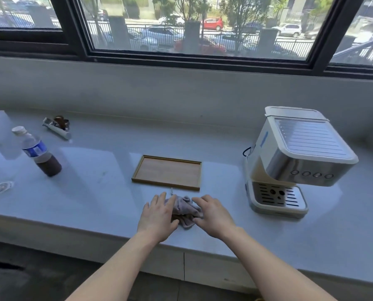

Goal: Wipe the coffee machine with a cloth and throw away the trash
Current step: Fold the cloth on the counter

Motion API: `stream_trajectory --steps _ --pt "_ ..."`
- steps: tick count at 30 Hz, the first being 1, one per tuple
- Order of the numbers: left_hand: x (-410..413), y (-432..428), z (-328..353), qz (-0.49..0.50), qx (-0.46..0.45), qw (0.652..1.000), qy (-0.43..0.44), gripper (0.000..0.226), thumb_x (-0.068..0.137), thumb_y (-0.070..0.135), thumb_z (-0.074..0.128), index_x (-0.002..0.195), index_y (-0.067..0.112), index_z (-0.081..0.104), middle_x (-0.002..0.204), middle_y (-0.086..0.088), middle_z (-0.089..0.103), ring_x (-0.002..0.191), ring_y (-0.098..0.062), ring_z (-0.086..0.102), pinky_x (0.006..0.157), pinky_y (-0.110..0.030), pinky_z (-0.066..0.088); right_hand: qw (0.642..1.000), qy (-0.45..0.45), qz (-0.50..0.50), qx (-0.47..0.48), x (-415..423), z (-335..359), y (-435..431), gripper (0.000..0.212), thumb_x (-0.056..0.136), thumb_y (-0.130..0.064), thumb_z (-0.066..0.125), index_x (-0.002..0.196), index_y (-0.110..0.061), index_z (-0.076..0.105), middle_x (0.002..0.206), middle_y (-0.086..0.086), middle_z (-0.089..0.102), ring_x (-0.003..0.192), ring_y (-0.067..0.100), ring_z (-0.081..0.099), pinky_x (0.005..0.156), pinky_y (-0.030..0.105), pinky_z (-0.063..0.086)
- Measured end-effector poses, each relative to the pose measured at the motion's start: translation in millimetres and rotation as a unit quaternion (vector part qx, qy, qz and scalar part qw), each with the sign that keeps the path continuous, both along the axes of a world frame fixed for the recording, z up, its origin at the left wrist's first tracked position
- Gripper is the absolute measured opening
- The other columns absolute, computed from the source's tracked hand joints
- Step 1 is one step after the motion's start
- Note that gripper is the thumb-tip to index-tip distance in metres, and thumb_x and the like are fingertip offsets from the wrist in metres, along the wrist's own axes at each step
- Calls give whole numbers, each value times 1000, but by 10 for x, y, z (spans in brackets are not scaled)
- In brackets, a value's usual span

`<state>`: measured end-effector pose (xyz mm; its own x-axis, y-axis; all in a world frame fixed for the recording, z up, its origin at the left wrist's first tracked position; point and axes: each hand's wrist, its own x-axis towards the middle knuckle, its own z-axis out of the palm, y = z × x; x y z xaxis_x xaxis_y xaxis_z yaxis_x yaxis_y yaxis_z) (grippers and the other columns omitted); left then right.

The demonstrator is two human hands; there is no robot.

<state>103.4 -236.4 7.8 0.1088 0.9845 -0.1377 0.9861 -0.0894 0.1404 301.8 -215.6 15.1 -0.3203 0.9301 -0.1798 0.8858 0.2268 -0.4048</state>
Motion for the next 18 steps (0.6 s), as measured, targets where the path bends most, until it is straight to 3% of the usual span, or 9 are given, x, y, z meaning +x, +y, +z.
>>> stream_trajectory --steps 6,11,18 --pt "-55 197 -149 -24 -41 998 -40 85 81 48 58 152 37 13 161 -6 21 145 -26 27 109 -41 38 997 1 77 -32 -128 -185 320 82 78 -33 67 148 -39 24 153 -11 31 132 24 36 100 40 46" --pt "-164 182 -290 -78 -55 993 -72 94 77 53 61 153 37 9 156 8 24 132 -18 42 89 -32 48 991 -22 124 -45 -182 -366 349 94 77 -39 73 150 -40 13 154 -12 25 127 23 35 94 42 49" --pt "-246 428 -389 -140 -39 987 -61 91 81 53 64 154 30 16 160 6 23 142 -16 31 104 -36 43 995 -31 99 -9 -250 -484 406 86 78 -39 72 148 -32 24 150 -11 34 119 22 41 87 40 51"
